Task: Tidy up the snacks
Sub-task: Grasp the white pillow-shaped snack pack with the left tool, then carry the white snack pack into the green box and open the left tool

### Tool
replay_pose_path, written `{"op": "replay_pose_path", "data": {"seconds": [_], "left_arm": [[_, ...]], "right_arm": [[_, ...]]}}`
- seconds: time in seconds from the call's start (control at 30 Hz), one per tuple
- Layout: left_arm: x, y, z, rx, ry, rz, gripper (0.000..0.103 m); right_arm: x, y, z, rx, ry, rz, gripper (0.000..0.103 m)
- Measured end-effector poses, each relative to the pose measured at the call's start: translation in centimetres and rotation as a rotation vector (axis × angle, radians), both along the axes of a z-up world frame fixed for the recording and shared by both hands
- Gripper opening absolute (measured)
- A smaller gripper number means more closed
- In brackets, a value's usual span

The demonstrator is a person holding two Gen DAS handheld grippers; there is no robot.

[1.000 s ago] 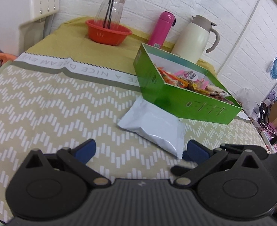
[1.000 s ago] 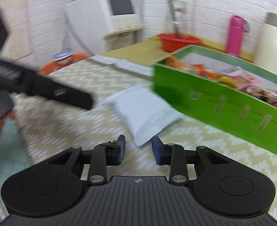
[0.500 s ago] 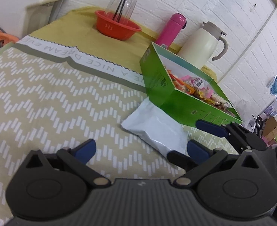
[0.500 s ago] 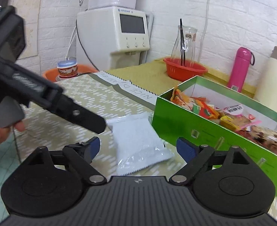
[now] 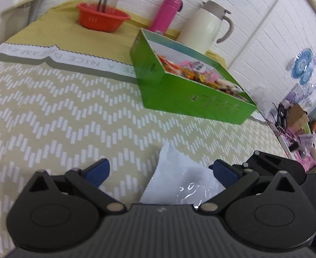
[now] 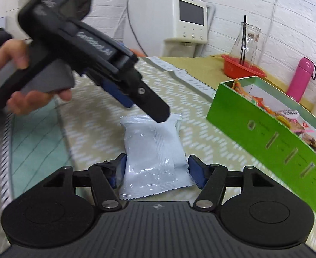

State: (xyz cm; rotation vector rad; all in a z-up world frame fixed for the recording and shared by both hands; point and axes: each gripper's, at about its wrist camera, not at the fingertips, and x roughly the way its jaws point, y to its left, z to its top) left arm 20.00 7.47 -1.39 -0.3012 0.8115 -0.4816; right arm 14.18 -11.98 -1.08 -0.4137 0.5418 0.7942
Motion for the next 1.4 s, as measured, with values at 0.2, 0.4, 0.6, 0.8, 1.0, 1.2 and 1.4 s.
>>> {"op": "replay_pose_path", "data": {"seconds": [0.2, 0.4, 0.6, 0.8, 1.0, 1.2, 1.4], "left_arm": [[-1.8, -2.2, 0.1, 0.061, 0.004, -0.115, 0.072], [-2.0, -2.7, 0.2, 0.076, 0.013, -0.105, 0.07], [-1.8, -2.8, 0.2, 0.058, 0.024, -0.095, 0.063], [-2.4, -3.7, 0.0, 0.069, -0.018, -0.089, 0.064], [-2.8, -4.2, 0.0, 0.051, -0.021, -0.057, 0.064], [-3.3, -4.3, -0.1, 0.041, -0.028, -0.046, 0.059], [-3.8, -4.2, 0.0, 0.03, -0.027, -0.03, 0.048]], "right_arm": [[-2.2, -1.9, 0.0, 0.053, 0.041, -0.206, 0.103], [-2.4, -2.3, -0.4, 0.14, 0.157, -0.267, 0.103], [-2.3, -1.7, -0.6, 0.149, 0.146, -0.293, 0.103], [-2.4, -1.1, -0.5, 0.135, 0.12, -0.311, 0.095], [-2.0, -0.4, -0.4, 0.104, 0.104, -0.302, 0.076], [-2.1, -0.3, -0.4, 0.098, 0.1, -0.311, 0.065], [-2.5, -0.3, -0.5, 0.108, 0.098, -0.326, 0.06]]}}
